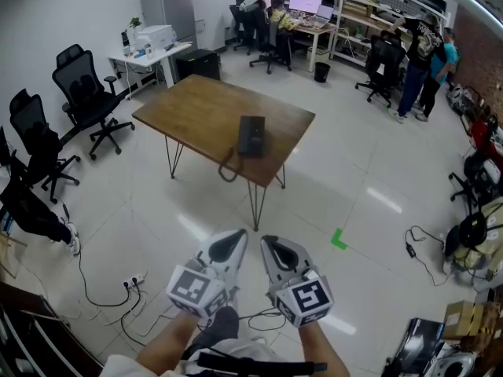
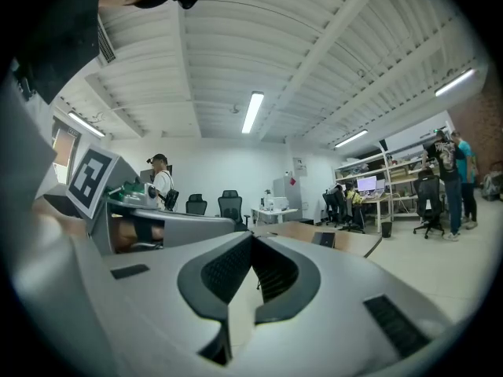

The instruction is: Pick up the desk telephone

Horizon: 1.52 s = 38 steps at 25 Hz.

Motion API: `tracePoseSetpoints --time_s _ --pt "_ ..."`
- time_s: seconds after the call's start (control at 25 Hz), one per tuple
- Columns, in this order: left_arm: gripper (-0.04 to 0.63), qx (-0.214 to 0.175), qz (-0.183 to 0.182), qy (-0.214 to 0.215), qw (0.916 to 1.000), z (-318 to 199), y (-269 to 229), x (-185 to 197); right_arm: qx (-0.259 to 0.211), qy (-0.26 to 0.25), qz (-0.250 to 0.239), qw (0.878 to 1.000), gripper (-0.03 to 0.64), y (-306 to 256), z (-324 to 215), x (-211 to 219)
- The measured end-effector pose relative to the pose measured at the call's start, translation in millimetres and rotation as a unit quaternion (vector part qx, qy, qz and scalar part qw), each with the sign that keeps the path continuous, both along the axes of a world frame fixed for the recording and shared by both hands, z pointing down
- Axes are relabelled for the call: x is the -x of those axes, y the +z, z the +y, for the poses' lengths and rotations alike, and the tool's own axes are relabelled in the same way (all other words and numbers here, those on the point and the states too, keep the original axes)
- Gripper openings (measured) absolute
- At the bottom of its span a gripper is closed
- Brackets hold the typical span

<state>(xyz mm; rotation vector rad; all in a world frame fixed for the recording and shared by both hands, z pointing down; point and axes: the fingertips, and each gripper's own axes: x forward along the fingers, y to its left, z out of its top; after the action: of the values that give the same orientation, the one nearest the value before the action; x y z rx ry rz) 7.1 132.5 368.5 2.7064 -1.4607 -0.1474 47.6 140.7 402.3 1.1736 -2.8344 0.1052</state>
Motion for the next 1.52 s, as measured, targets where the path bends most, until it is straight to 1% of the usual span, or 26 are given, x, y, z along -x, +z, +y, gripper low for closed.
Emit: tracePoseSetpoints --time_s 0.12,0.24,0.44,0.68,0.84,1.32,1.52 --pt "0.000 0.008 0.001 0.001 1.0000 -22 6 8 0.004 0.001 -0.003 1.000 0.002 0 -21 10" --pt "0.000 0.016 0.011 -0.001 0.9998 -44 9 16 0.007 0.003 0.005 1.000 0.002 3 -42 16" --pt "0.000 0.017 0.012 0.008 0.9998 -77 6 24 0.010 0.011 0.002 1.000 0.002 0 -74 28" --pt "0.000 0.026 0.012 0.017 0.9994 -112 8 45 0.014 0.012 0.016 1.000 0.002 4 -109 49" --pt "0.000 0.024 0.016 0.023 0.9993 -134 8 56 0.015 0.017 0.021 1.000 0.002 5 -130 63" --pt "0.000 0.016 0.014 0.046 0.9987 -180 12 81 0.013 0.049 0.017 0.999 0.002 1 -173 89" --pt "0.000 0.019 0.019 0.054 0.9982 -191 13 80 0.020 0.056 0.018 0.998 0.002 5 -181 88"
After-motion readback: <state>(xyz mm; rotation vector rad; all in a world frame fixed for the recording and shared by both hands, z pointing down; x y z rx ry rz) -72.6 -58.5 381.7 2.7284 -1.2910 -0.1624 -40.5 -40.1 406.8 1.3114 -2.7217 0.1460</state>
